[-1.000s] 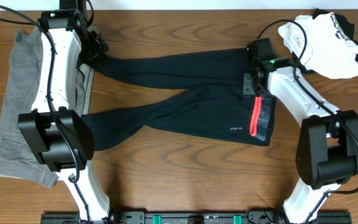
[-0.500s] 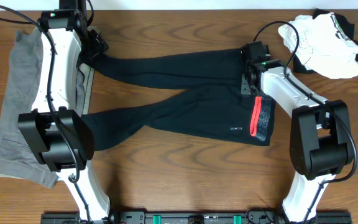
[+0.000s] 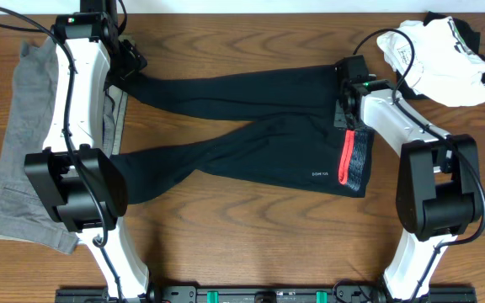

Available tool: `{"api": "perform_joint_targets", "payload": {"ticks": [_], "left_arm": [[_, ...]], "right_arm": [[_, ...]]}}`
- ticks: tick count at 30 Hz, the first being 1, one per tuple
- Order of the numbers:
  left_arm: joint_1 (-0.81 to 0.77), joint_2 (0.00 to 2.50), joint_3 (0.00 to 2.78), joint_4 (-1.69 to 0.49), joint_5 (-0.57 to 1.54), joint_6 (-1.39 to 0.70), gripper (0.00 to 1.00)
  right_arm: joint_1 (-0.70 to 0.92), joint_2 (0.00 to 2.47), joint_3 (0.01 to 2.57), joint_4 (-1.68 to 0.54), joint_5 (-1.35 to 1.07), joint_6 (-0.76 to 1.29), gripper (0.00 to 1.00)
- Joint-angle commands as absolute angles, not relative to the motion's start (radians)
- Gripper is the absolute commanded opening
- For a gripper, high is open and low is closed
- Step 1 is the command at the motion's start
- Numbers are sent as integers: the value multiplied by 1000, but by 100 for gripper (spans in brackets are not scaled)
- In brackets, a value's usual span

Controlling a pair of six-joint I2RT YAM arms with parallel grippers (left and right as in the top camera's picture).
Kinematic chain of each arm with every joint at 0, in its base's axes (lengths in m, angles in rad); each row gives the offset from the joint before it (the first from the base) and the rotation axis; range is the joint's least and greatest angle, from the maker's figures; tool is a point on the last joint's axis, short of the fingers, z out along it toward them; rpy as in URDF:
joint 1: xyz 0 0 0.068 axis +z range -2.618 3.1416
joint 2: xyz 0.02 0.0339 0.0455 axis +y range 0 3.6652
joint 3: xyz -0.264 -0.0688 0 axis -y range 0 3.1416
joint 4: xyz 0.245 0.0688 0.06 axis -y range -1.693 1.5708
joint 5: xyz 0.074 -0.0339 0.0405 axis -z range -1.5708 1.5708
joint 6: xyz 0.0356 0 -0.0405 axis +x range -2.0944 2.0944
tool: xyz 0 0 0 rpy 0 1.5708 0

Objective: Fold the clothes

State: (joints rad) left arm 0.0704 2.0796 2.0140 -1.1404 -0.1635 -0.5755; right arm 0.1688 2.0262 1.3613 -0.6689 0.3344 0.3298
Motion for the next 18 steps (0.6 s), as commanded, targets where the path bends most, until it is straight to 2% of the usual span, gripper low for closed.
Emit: {"api": "perform_joint_targets", "payload": {"ticks": [1,10,16,18], "left_arm": [[73,2080,2010,-1140,-168,-569,98],[73,2080,2010,-1140,-168,-569,98],[73,2080,2010,-1140,-168,-569,98],[73,2080,2010,-1140,-168,-569,98]], "right_arm": [[147,2047,1365,-672,356,334,48],[127,2047,1365,-667,355,313,33],[121,2047,1366,-677,345,314,15],[109,2046,1367,-690,331,319,7]]}}
